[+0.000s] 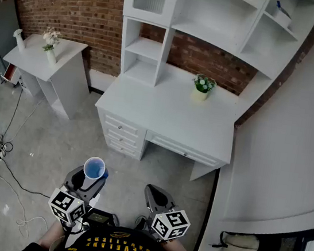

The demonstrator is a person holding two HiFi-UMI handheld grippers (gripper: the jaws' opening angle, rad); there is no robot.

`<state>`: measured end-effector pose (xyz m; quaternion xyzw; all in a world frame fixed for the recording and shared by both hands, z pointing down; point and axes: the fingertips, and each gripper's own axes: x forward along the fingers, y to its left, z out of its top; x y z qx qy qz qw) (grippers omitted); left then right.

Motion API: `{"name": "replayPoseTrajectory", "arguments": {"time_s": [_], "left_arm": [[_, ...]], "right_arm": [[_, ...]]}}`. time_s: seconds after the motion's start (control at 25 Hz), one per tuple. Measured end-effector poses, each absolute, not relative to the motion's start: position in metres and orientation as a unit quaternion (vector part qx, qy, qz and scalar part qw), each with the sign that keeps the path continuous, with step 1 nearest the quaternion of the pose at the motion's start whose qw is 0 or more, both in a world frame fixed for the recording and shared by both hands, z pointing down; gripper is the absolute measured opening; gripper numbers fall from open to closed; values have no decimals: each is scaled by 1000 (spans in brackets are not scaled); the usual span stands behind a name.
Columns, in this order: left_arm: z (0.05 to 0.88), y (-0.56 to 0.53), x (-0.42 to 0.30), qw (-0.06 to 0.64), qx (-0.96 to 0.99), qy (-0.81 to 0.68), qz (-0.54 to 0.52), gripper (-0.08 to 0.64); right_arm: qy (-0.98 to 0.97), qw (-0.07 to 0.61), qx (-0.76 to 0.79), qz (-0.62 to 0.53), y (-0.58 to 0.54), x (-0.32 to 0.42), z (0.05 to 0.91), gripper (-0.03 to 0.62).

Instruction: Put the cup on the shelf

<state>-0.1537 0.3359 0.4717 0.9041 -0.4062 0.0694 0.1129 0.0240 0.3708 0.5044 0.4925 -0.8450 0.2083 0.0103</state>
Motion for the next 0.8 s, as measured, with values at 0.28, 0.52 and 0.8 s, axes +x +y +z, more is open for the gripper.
{"name": "replayPoseTrajectory", "arguments": {"time_s": [0.28,0.52,0.8], "left_arm": [[474,337,-137,109,905,-404,80,269],[477,333,-112,111,906,-399,84,269],[467,332,-78,98,905,-405,84,269]], "right_arm": [[-846,11,490,211,374,37,505,3],[-830,-17,498,250,368,61,514,3],[-838,-19,488,244,362,91,513,3]]}}
